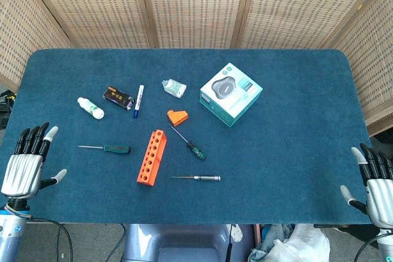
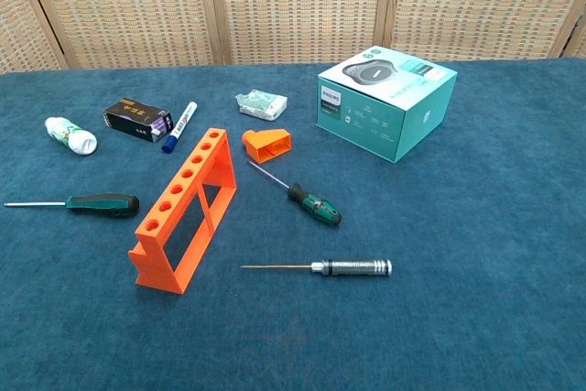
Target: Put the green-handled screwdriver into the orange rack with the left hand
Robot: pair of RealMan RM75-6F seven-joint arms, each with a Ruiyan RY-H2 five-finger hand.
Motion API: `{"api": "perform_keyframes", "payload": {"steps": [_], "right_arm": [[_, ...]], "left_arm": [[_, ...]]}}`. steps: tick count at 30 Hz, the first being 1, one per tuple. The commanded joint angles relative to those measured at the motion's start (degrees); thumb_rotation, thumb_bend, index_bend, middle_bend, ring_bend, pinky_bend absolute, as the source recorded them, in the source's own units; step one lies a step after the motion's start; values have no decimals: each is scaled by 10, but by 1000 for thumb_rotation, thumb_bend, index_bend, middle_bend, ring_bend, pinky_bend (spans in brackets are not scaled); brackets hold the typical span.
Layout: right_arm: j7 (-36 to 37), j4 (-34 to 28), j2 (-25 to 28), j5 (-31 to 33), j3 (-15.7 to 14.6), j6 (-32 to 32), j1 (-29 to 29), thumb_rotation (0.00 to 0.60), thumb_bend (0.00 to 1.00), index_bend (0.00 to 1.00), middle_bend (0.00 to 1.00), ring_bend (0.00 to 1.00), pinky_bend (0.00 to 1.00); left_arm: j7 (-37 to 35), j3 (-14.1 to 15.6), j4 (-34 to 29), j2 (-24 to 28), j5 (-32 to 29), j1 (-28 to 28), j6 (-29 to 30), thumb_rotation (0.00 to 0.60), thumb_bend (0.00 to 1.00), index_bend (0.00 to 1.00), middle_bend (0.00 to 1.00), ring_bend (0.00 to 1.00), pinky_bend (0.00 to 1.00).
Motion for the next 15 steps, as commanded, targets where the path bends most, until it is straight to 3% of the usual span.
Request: {"api": "perform_keyframes", "payload": {"steps": [1,15], "right_arm": [[0,-1,0,0,0,0,0,600,258,0,0,0,0],[-3,-7,4,5,0,-5,0,600,258,0,0,0,0]], "left_arm": [[0,0,0,0,0,0,0,600,119,61,0,0,0],[-4,-1,2,-2,-1,-4,-7,600,125,83,0,0,0]]}}
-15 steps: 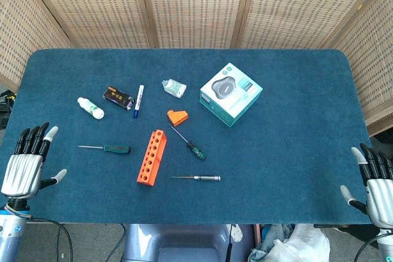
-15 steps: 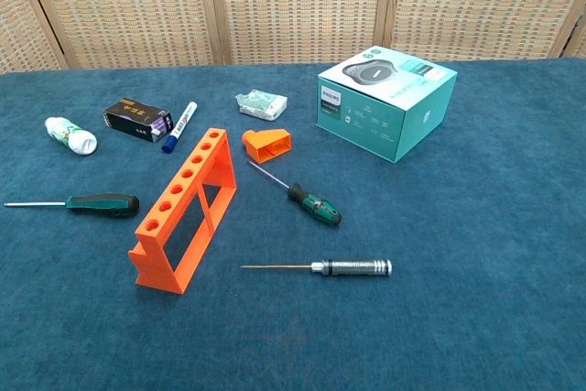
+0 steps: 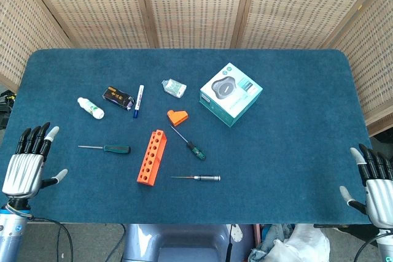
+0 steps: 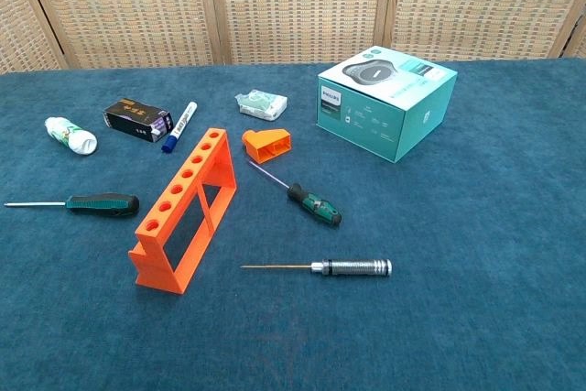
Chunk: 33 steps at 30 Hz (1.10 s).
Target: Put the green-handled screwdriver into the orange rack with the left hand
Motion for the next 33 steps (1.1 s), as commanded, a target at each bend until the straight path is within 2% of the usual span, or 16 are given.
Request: {"api": "perform_keyframes", "payload": {"steps": [1,13,19,28,33], "right_arm": [[-1,-1,1,3,1,-1,0,600,258,0,0,0,0],[5,0,3,8,1,-6,0,600,258,0,0,0,0],[6,1,3,10,1,-12,1,600,258,0,0,0,0],[10,-1,5,11,2,-8,0,600,258,0,0,0,0],[18,1,7,13,4,-8,-1,600,258,0,0,0,0]], "left_arm": [[-2,0,1,-1,0,-1,-2,600,126,85,0,0,0],[0,-2,-2,-3,-6,-5,-9,600,147,122,0,0,0],[1,-6,-11,0,-16,-14,-24,600,147,195,0,0,0],[49,-41,-33,7,-96,-77,-122,600,150,261,0,0,0],[94,-53,4,-31,-158,-126,-186,600,166,300,0,0,0]]}}
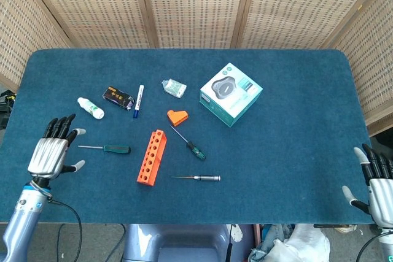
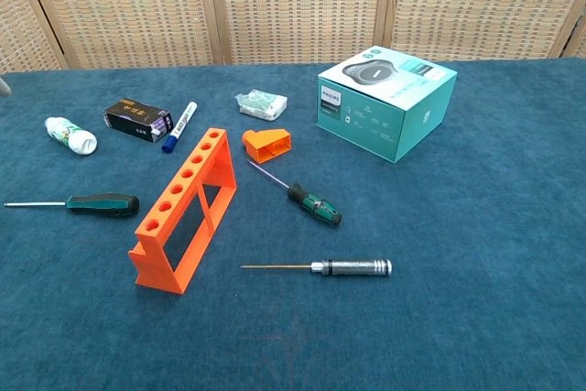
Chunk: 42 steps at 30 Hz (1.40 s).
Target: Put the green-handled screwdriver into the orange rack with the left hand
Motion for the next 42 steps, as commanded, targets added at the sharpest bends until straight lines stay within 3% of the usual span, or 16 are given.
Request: {"api": "perform_keyframes", "payload": {"steps": [1,13,29,42], "right_arm": [[3,0,1,1,1,0,0,600,258,0,0,0,0],[17,4,4,5,3,2,-2,600,258,0,0,0,0],[32,7,7,8,5,2,-3,600,257,0,0,0,0],[34,9,7,8,5,1,-3,600,258,0,0,0,0]], "left_arm": [[35,-10,28,-30,-42,-36,-41,600,168,307,0,0,0],[92,-16,98,-107,-117,-105,-99,600,211,353,0,0,0],[162,2,144,-162,-213,-154,-119,600,220,358,0,0,0],[169,10,181,-190,-241,-175,-124,600,228,373,0,0,0]]}}
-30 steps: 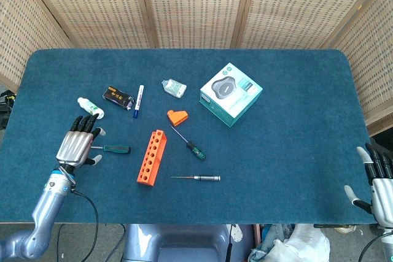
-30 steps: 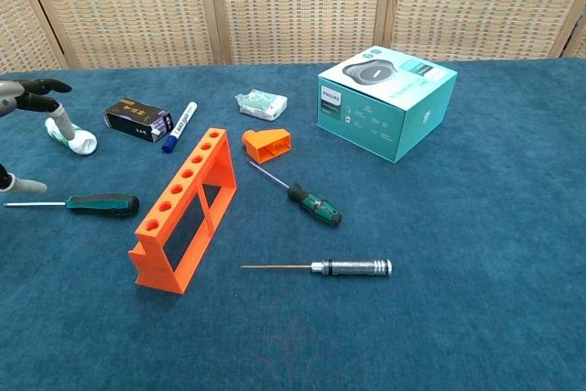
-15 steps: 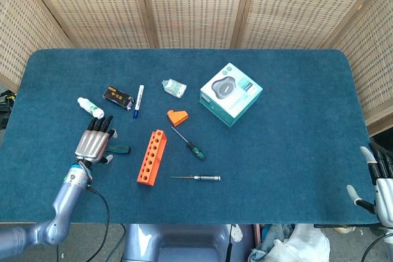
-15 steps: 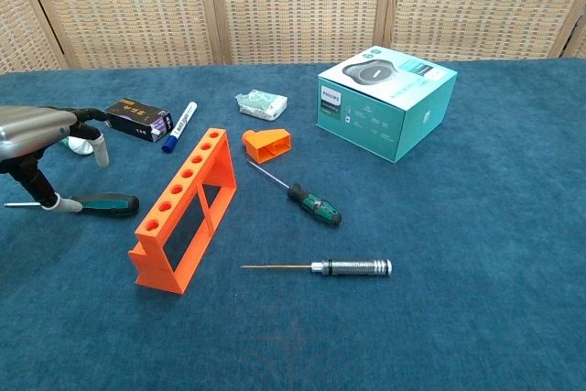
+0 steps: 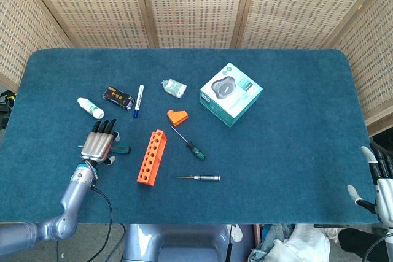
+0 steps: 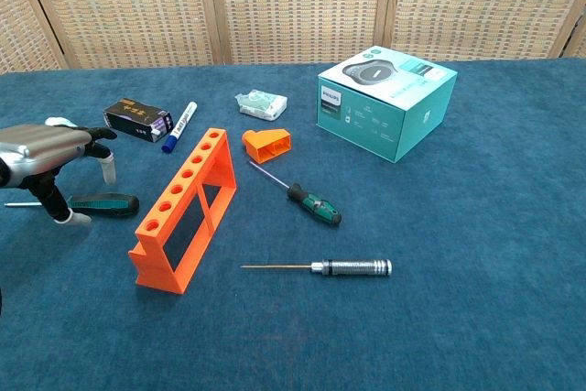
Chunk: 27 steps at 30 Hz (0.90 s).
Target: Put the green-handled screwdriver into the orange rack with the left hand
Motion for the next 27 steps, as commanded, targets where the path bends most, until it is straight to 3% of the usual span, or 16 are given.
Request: {"api": "perform_keyframes", "payload": {"steps": [1,13,19,27], "right_arm": [[1,0,0,1,0,-1,0,600,258,0,0,0,0],[10,2,2,3,2,1,-1,600,258,0,0,0,0],[14,4,2,2,2,3,-2,600,258,0,0,0,0],[12,4,1,1,2,3,-2,600,258,0,0,0,0]], "left_arm": [[1,1,7,-7,-6,-5,-2,600,229,374,0,0,0],[6,5,36,-39,-12,-23,1,600,255,441,0,0,0],[2,7,57,-52,-13,-24,5,600,292,542,0,0,0],[-24,2,49,-44,4,-20,19,600,305,586,5,0,0]]}}
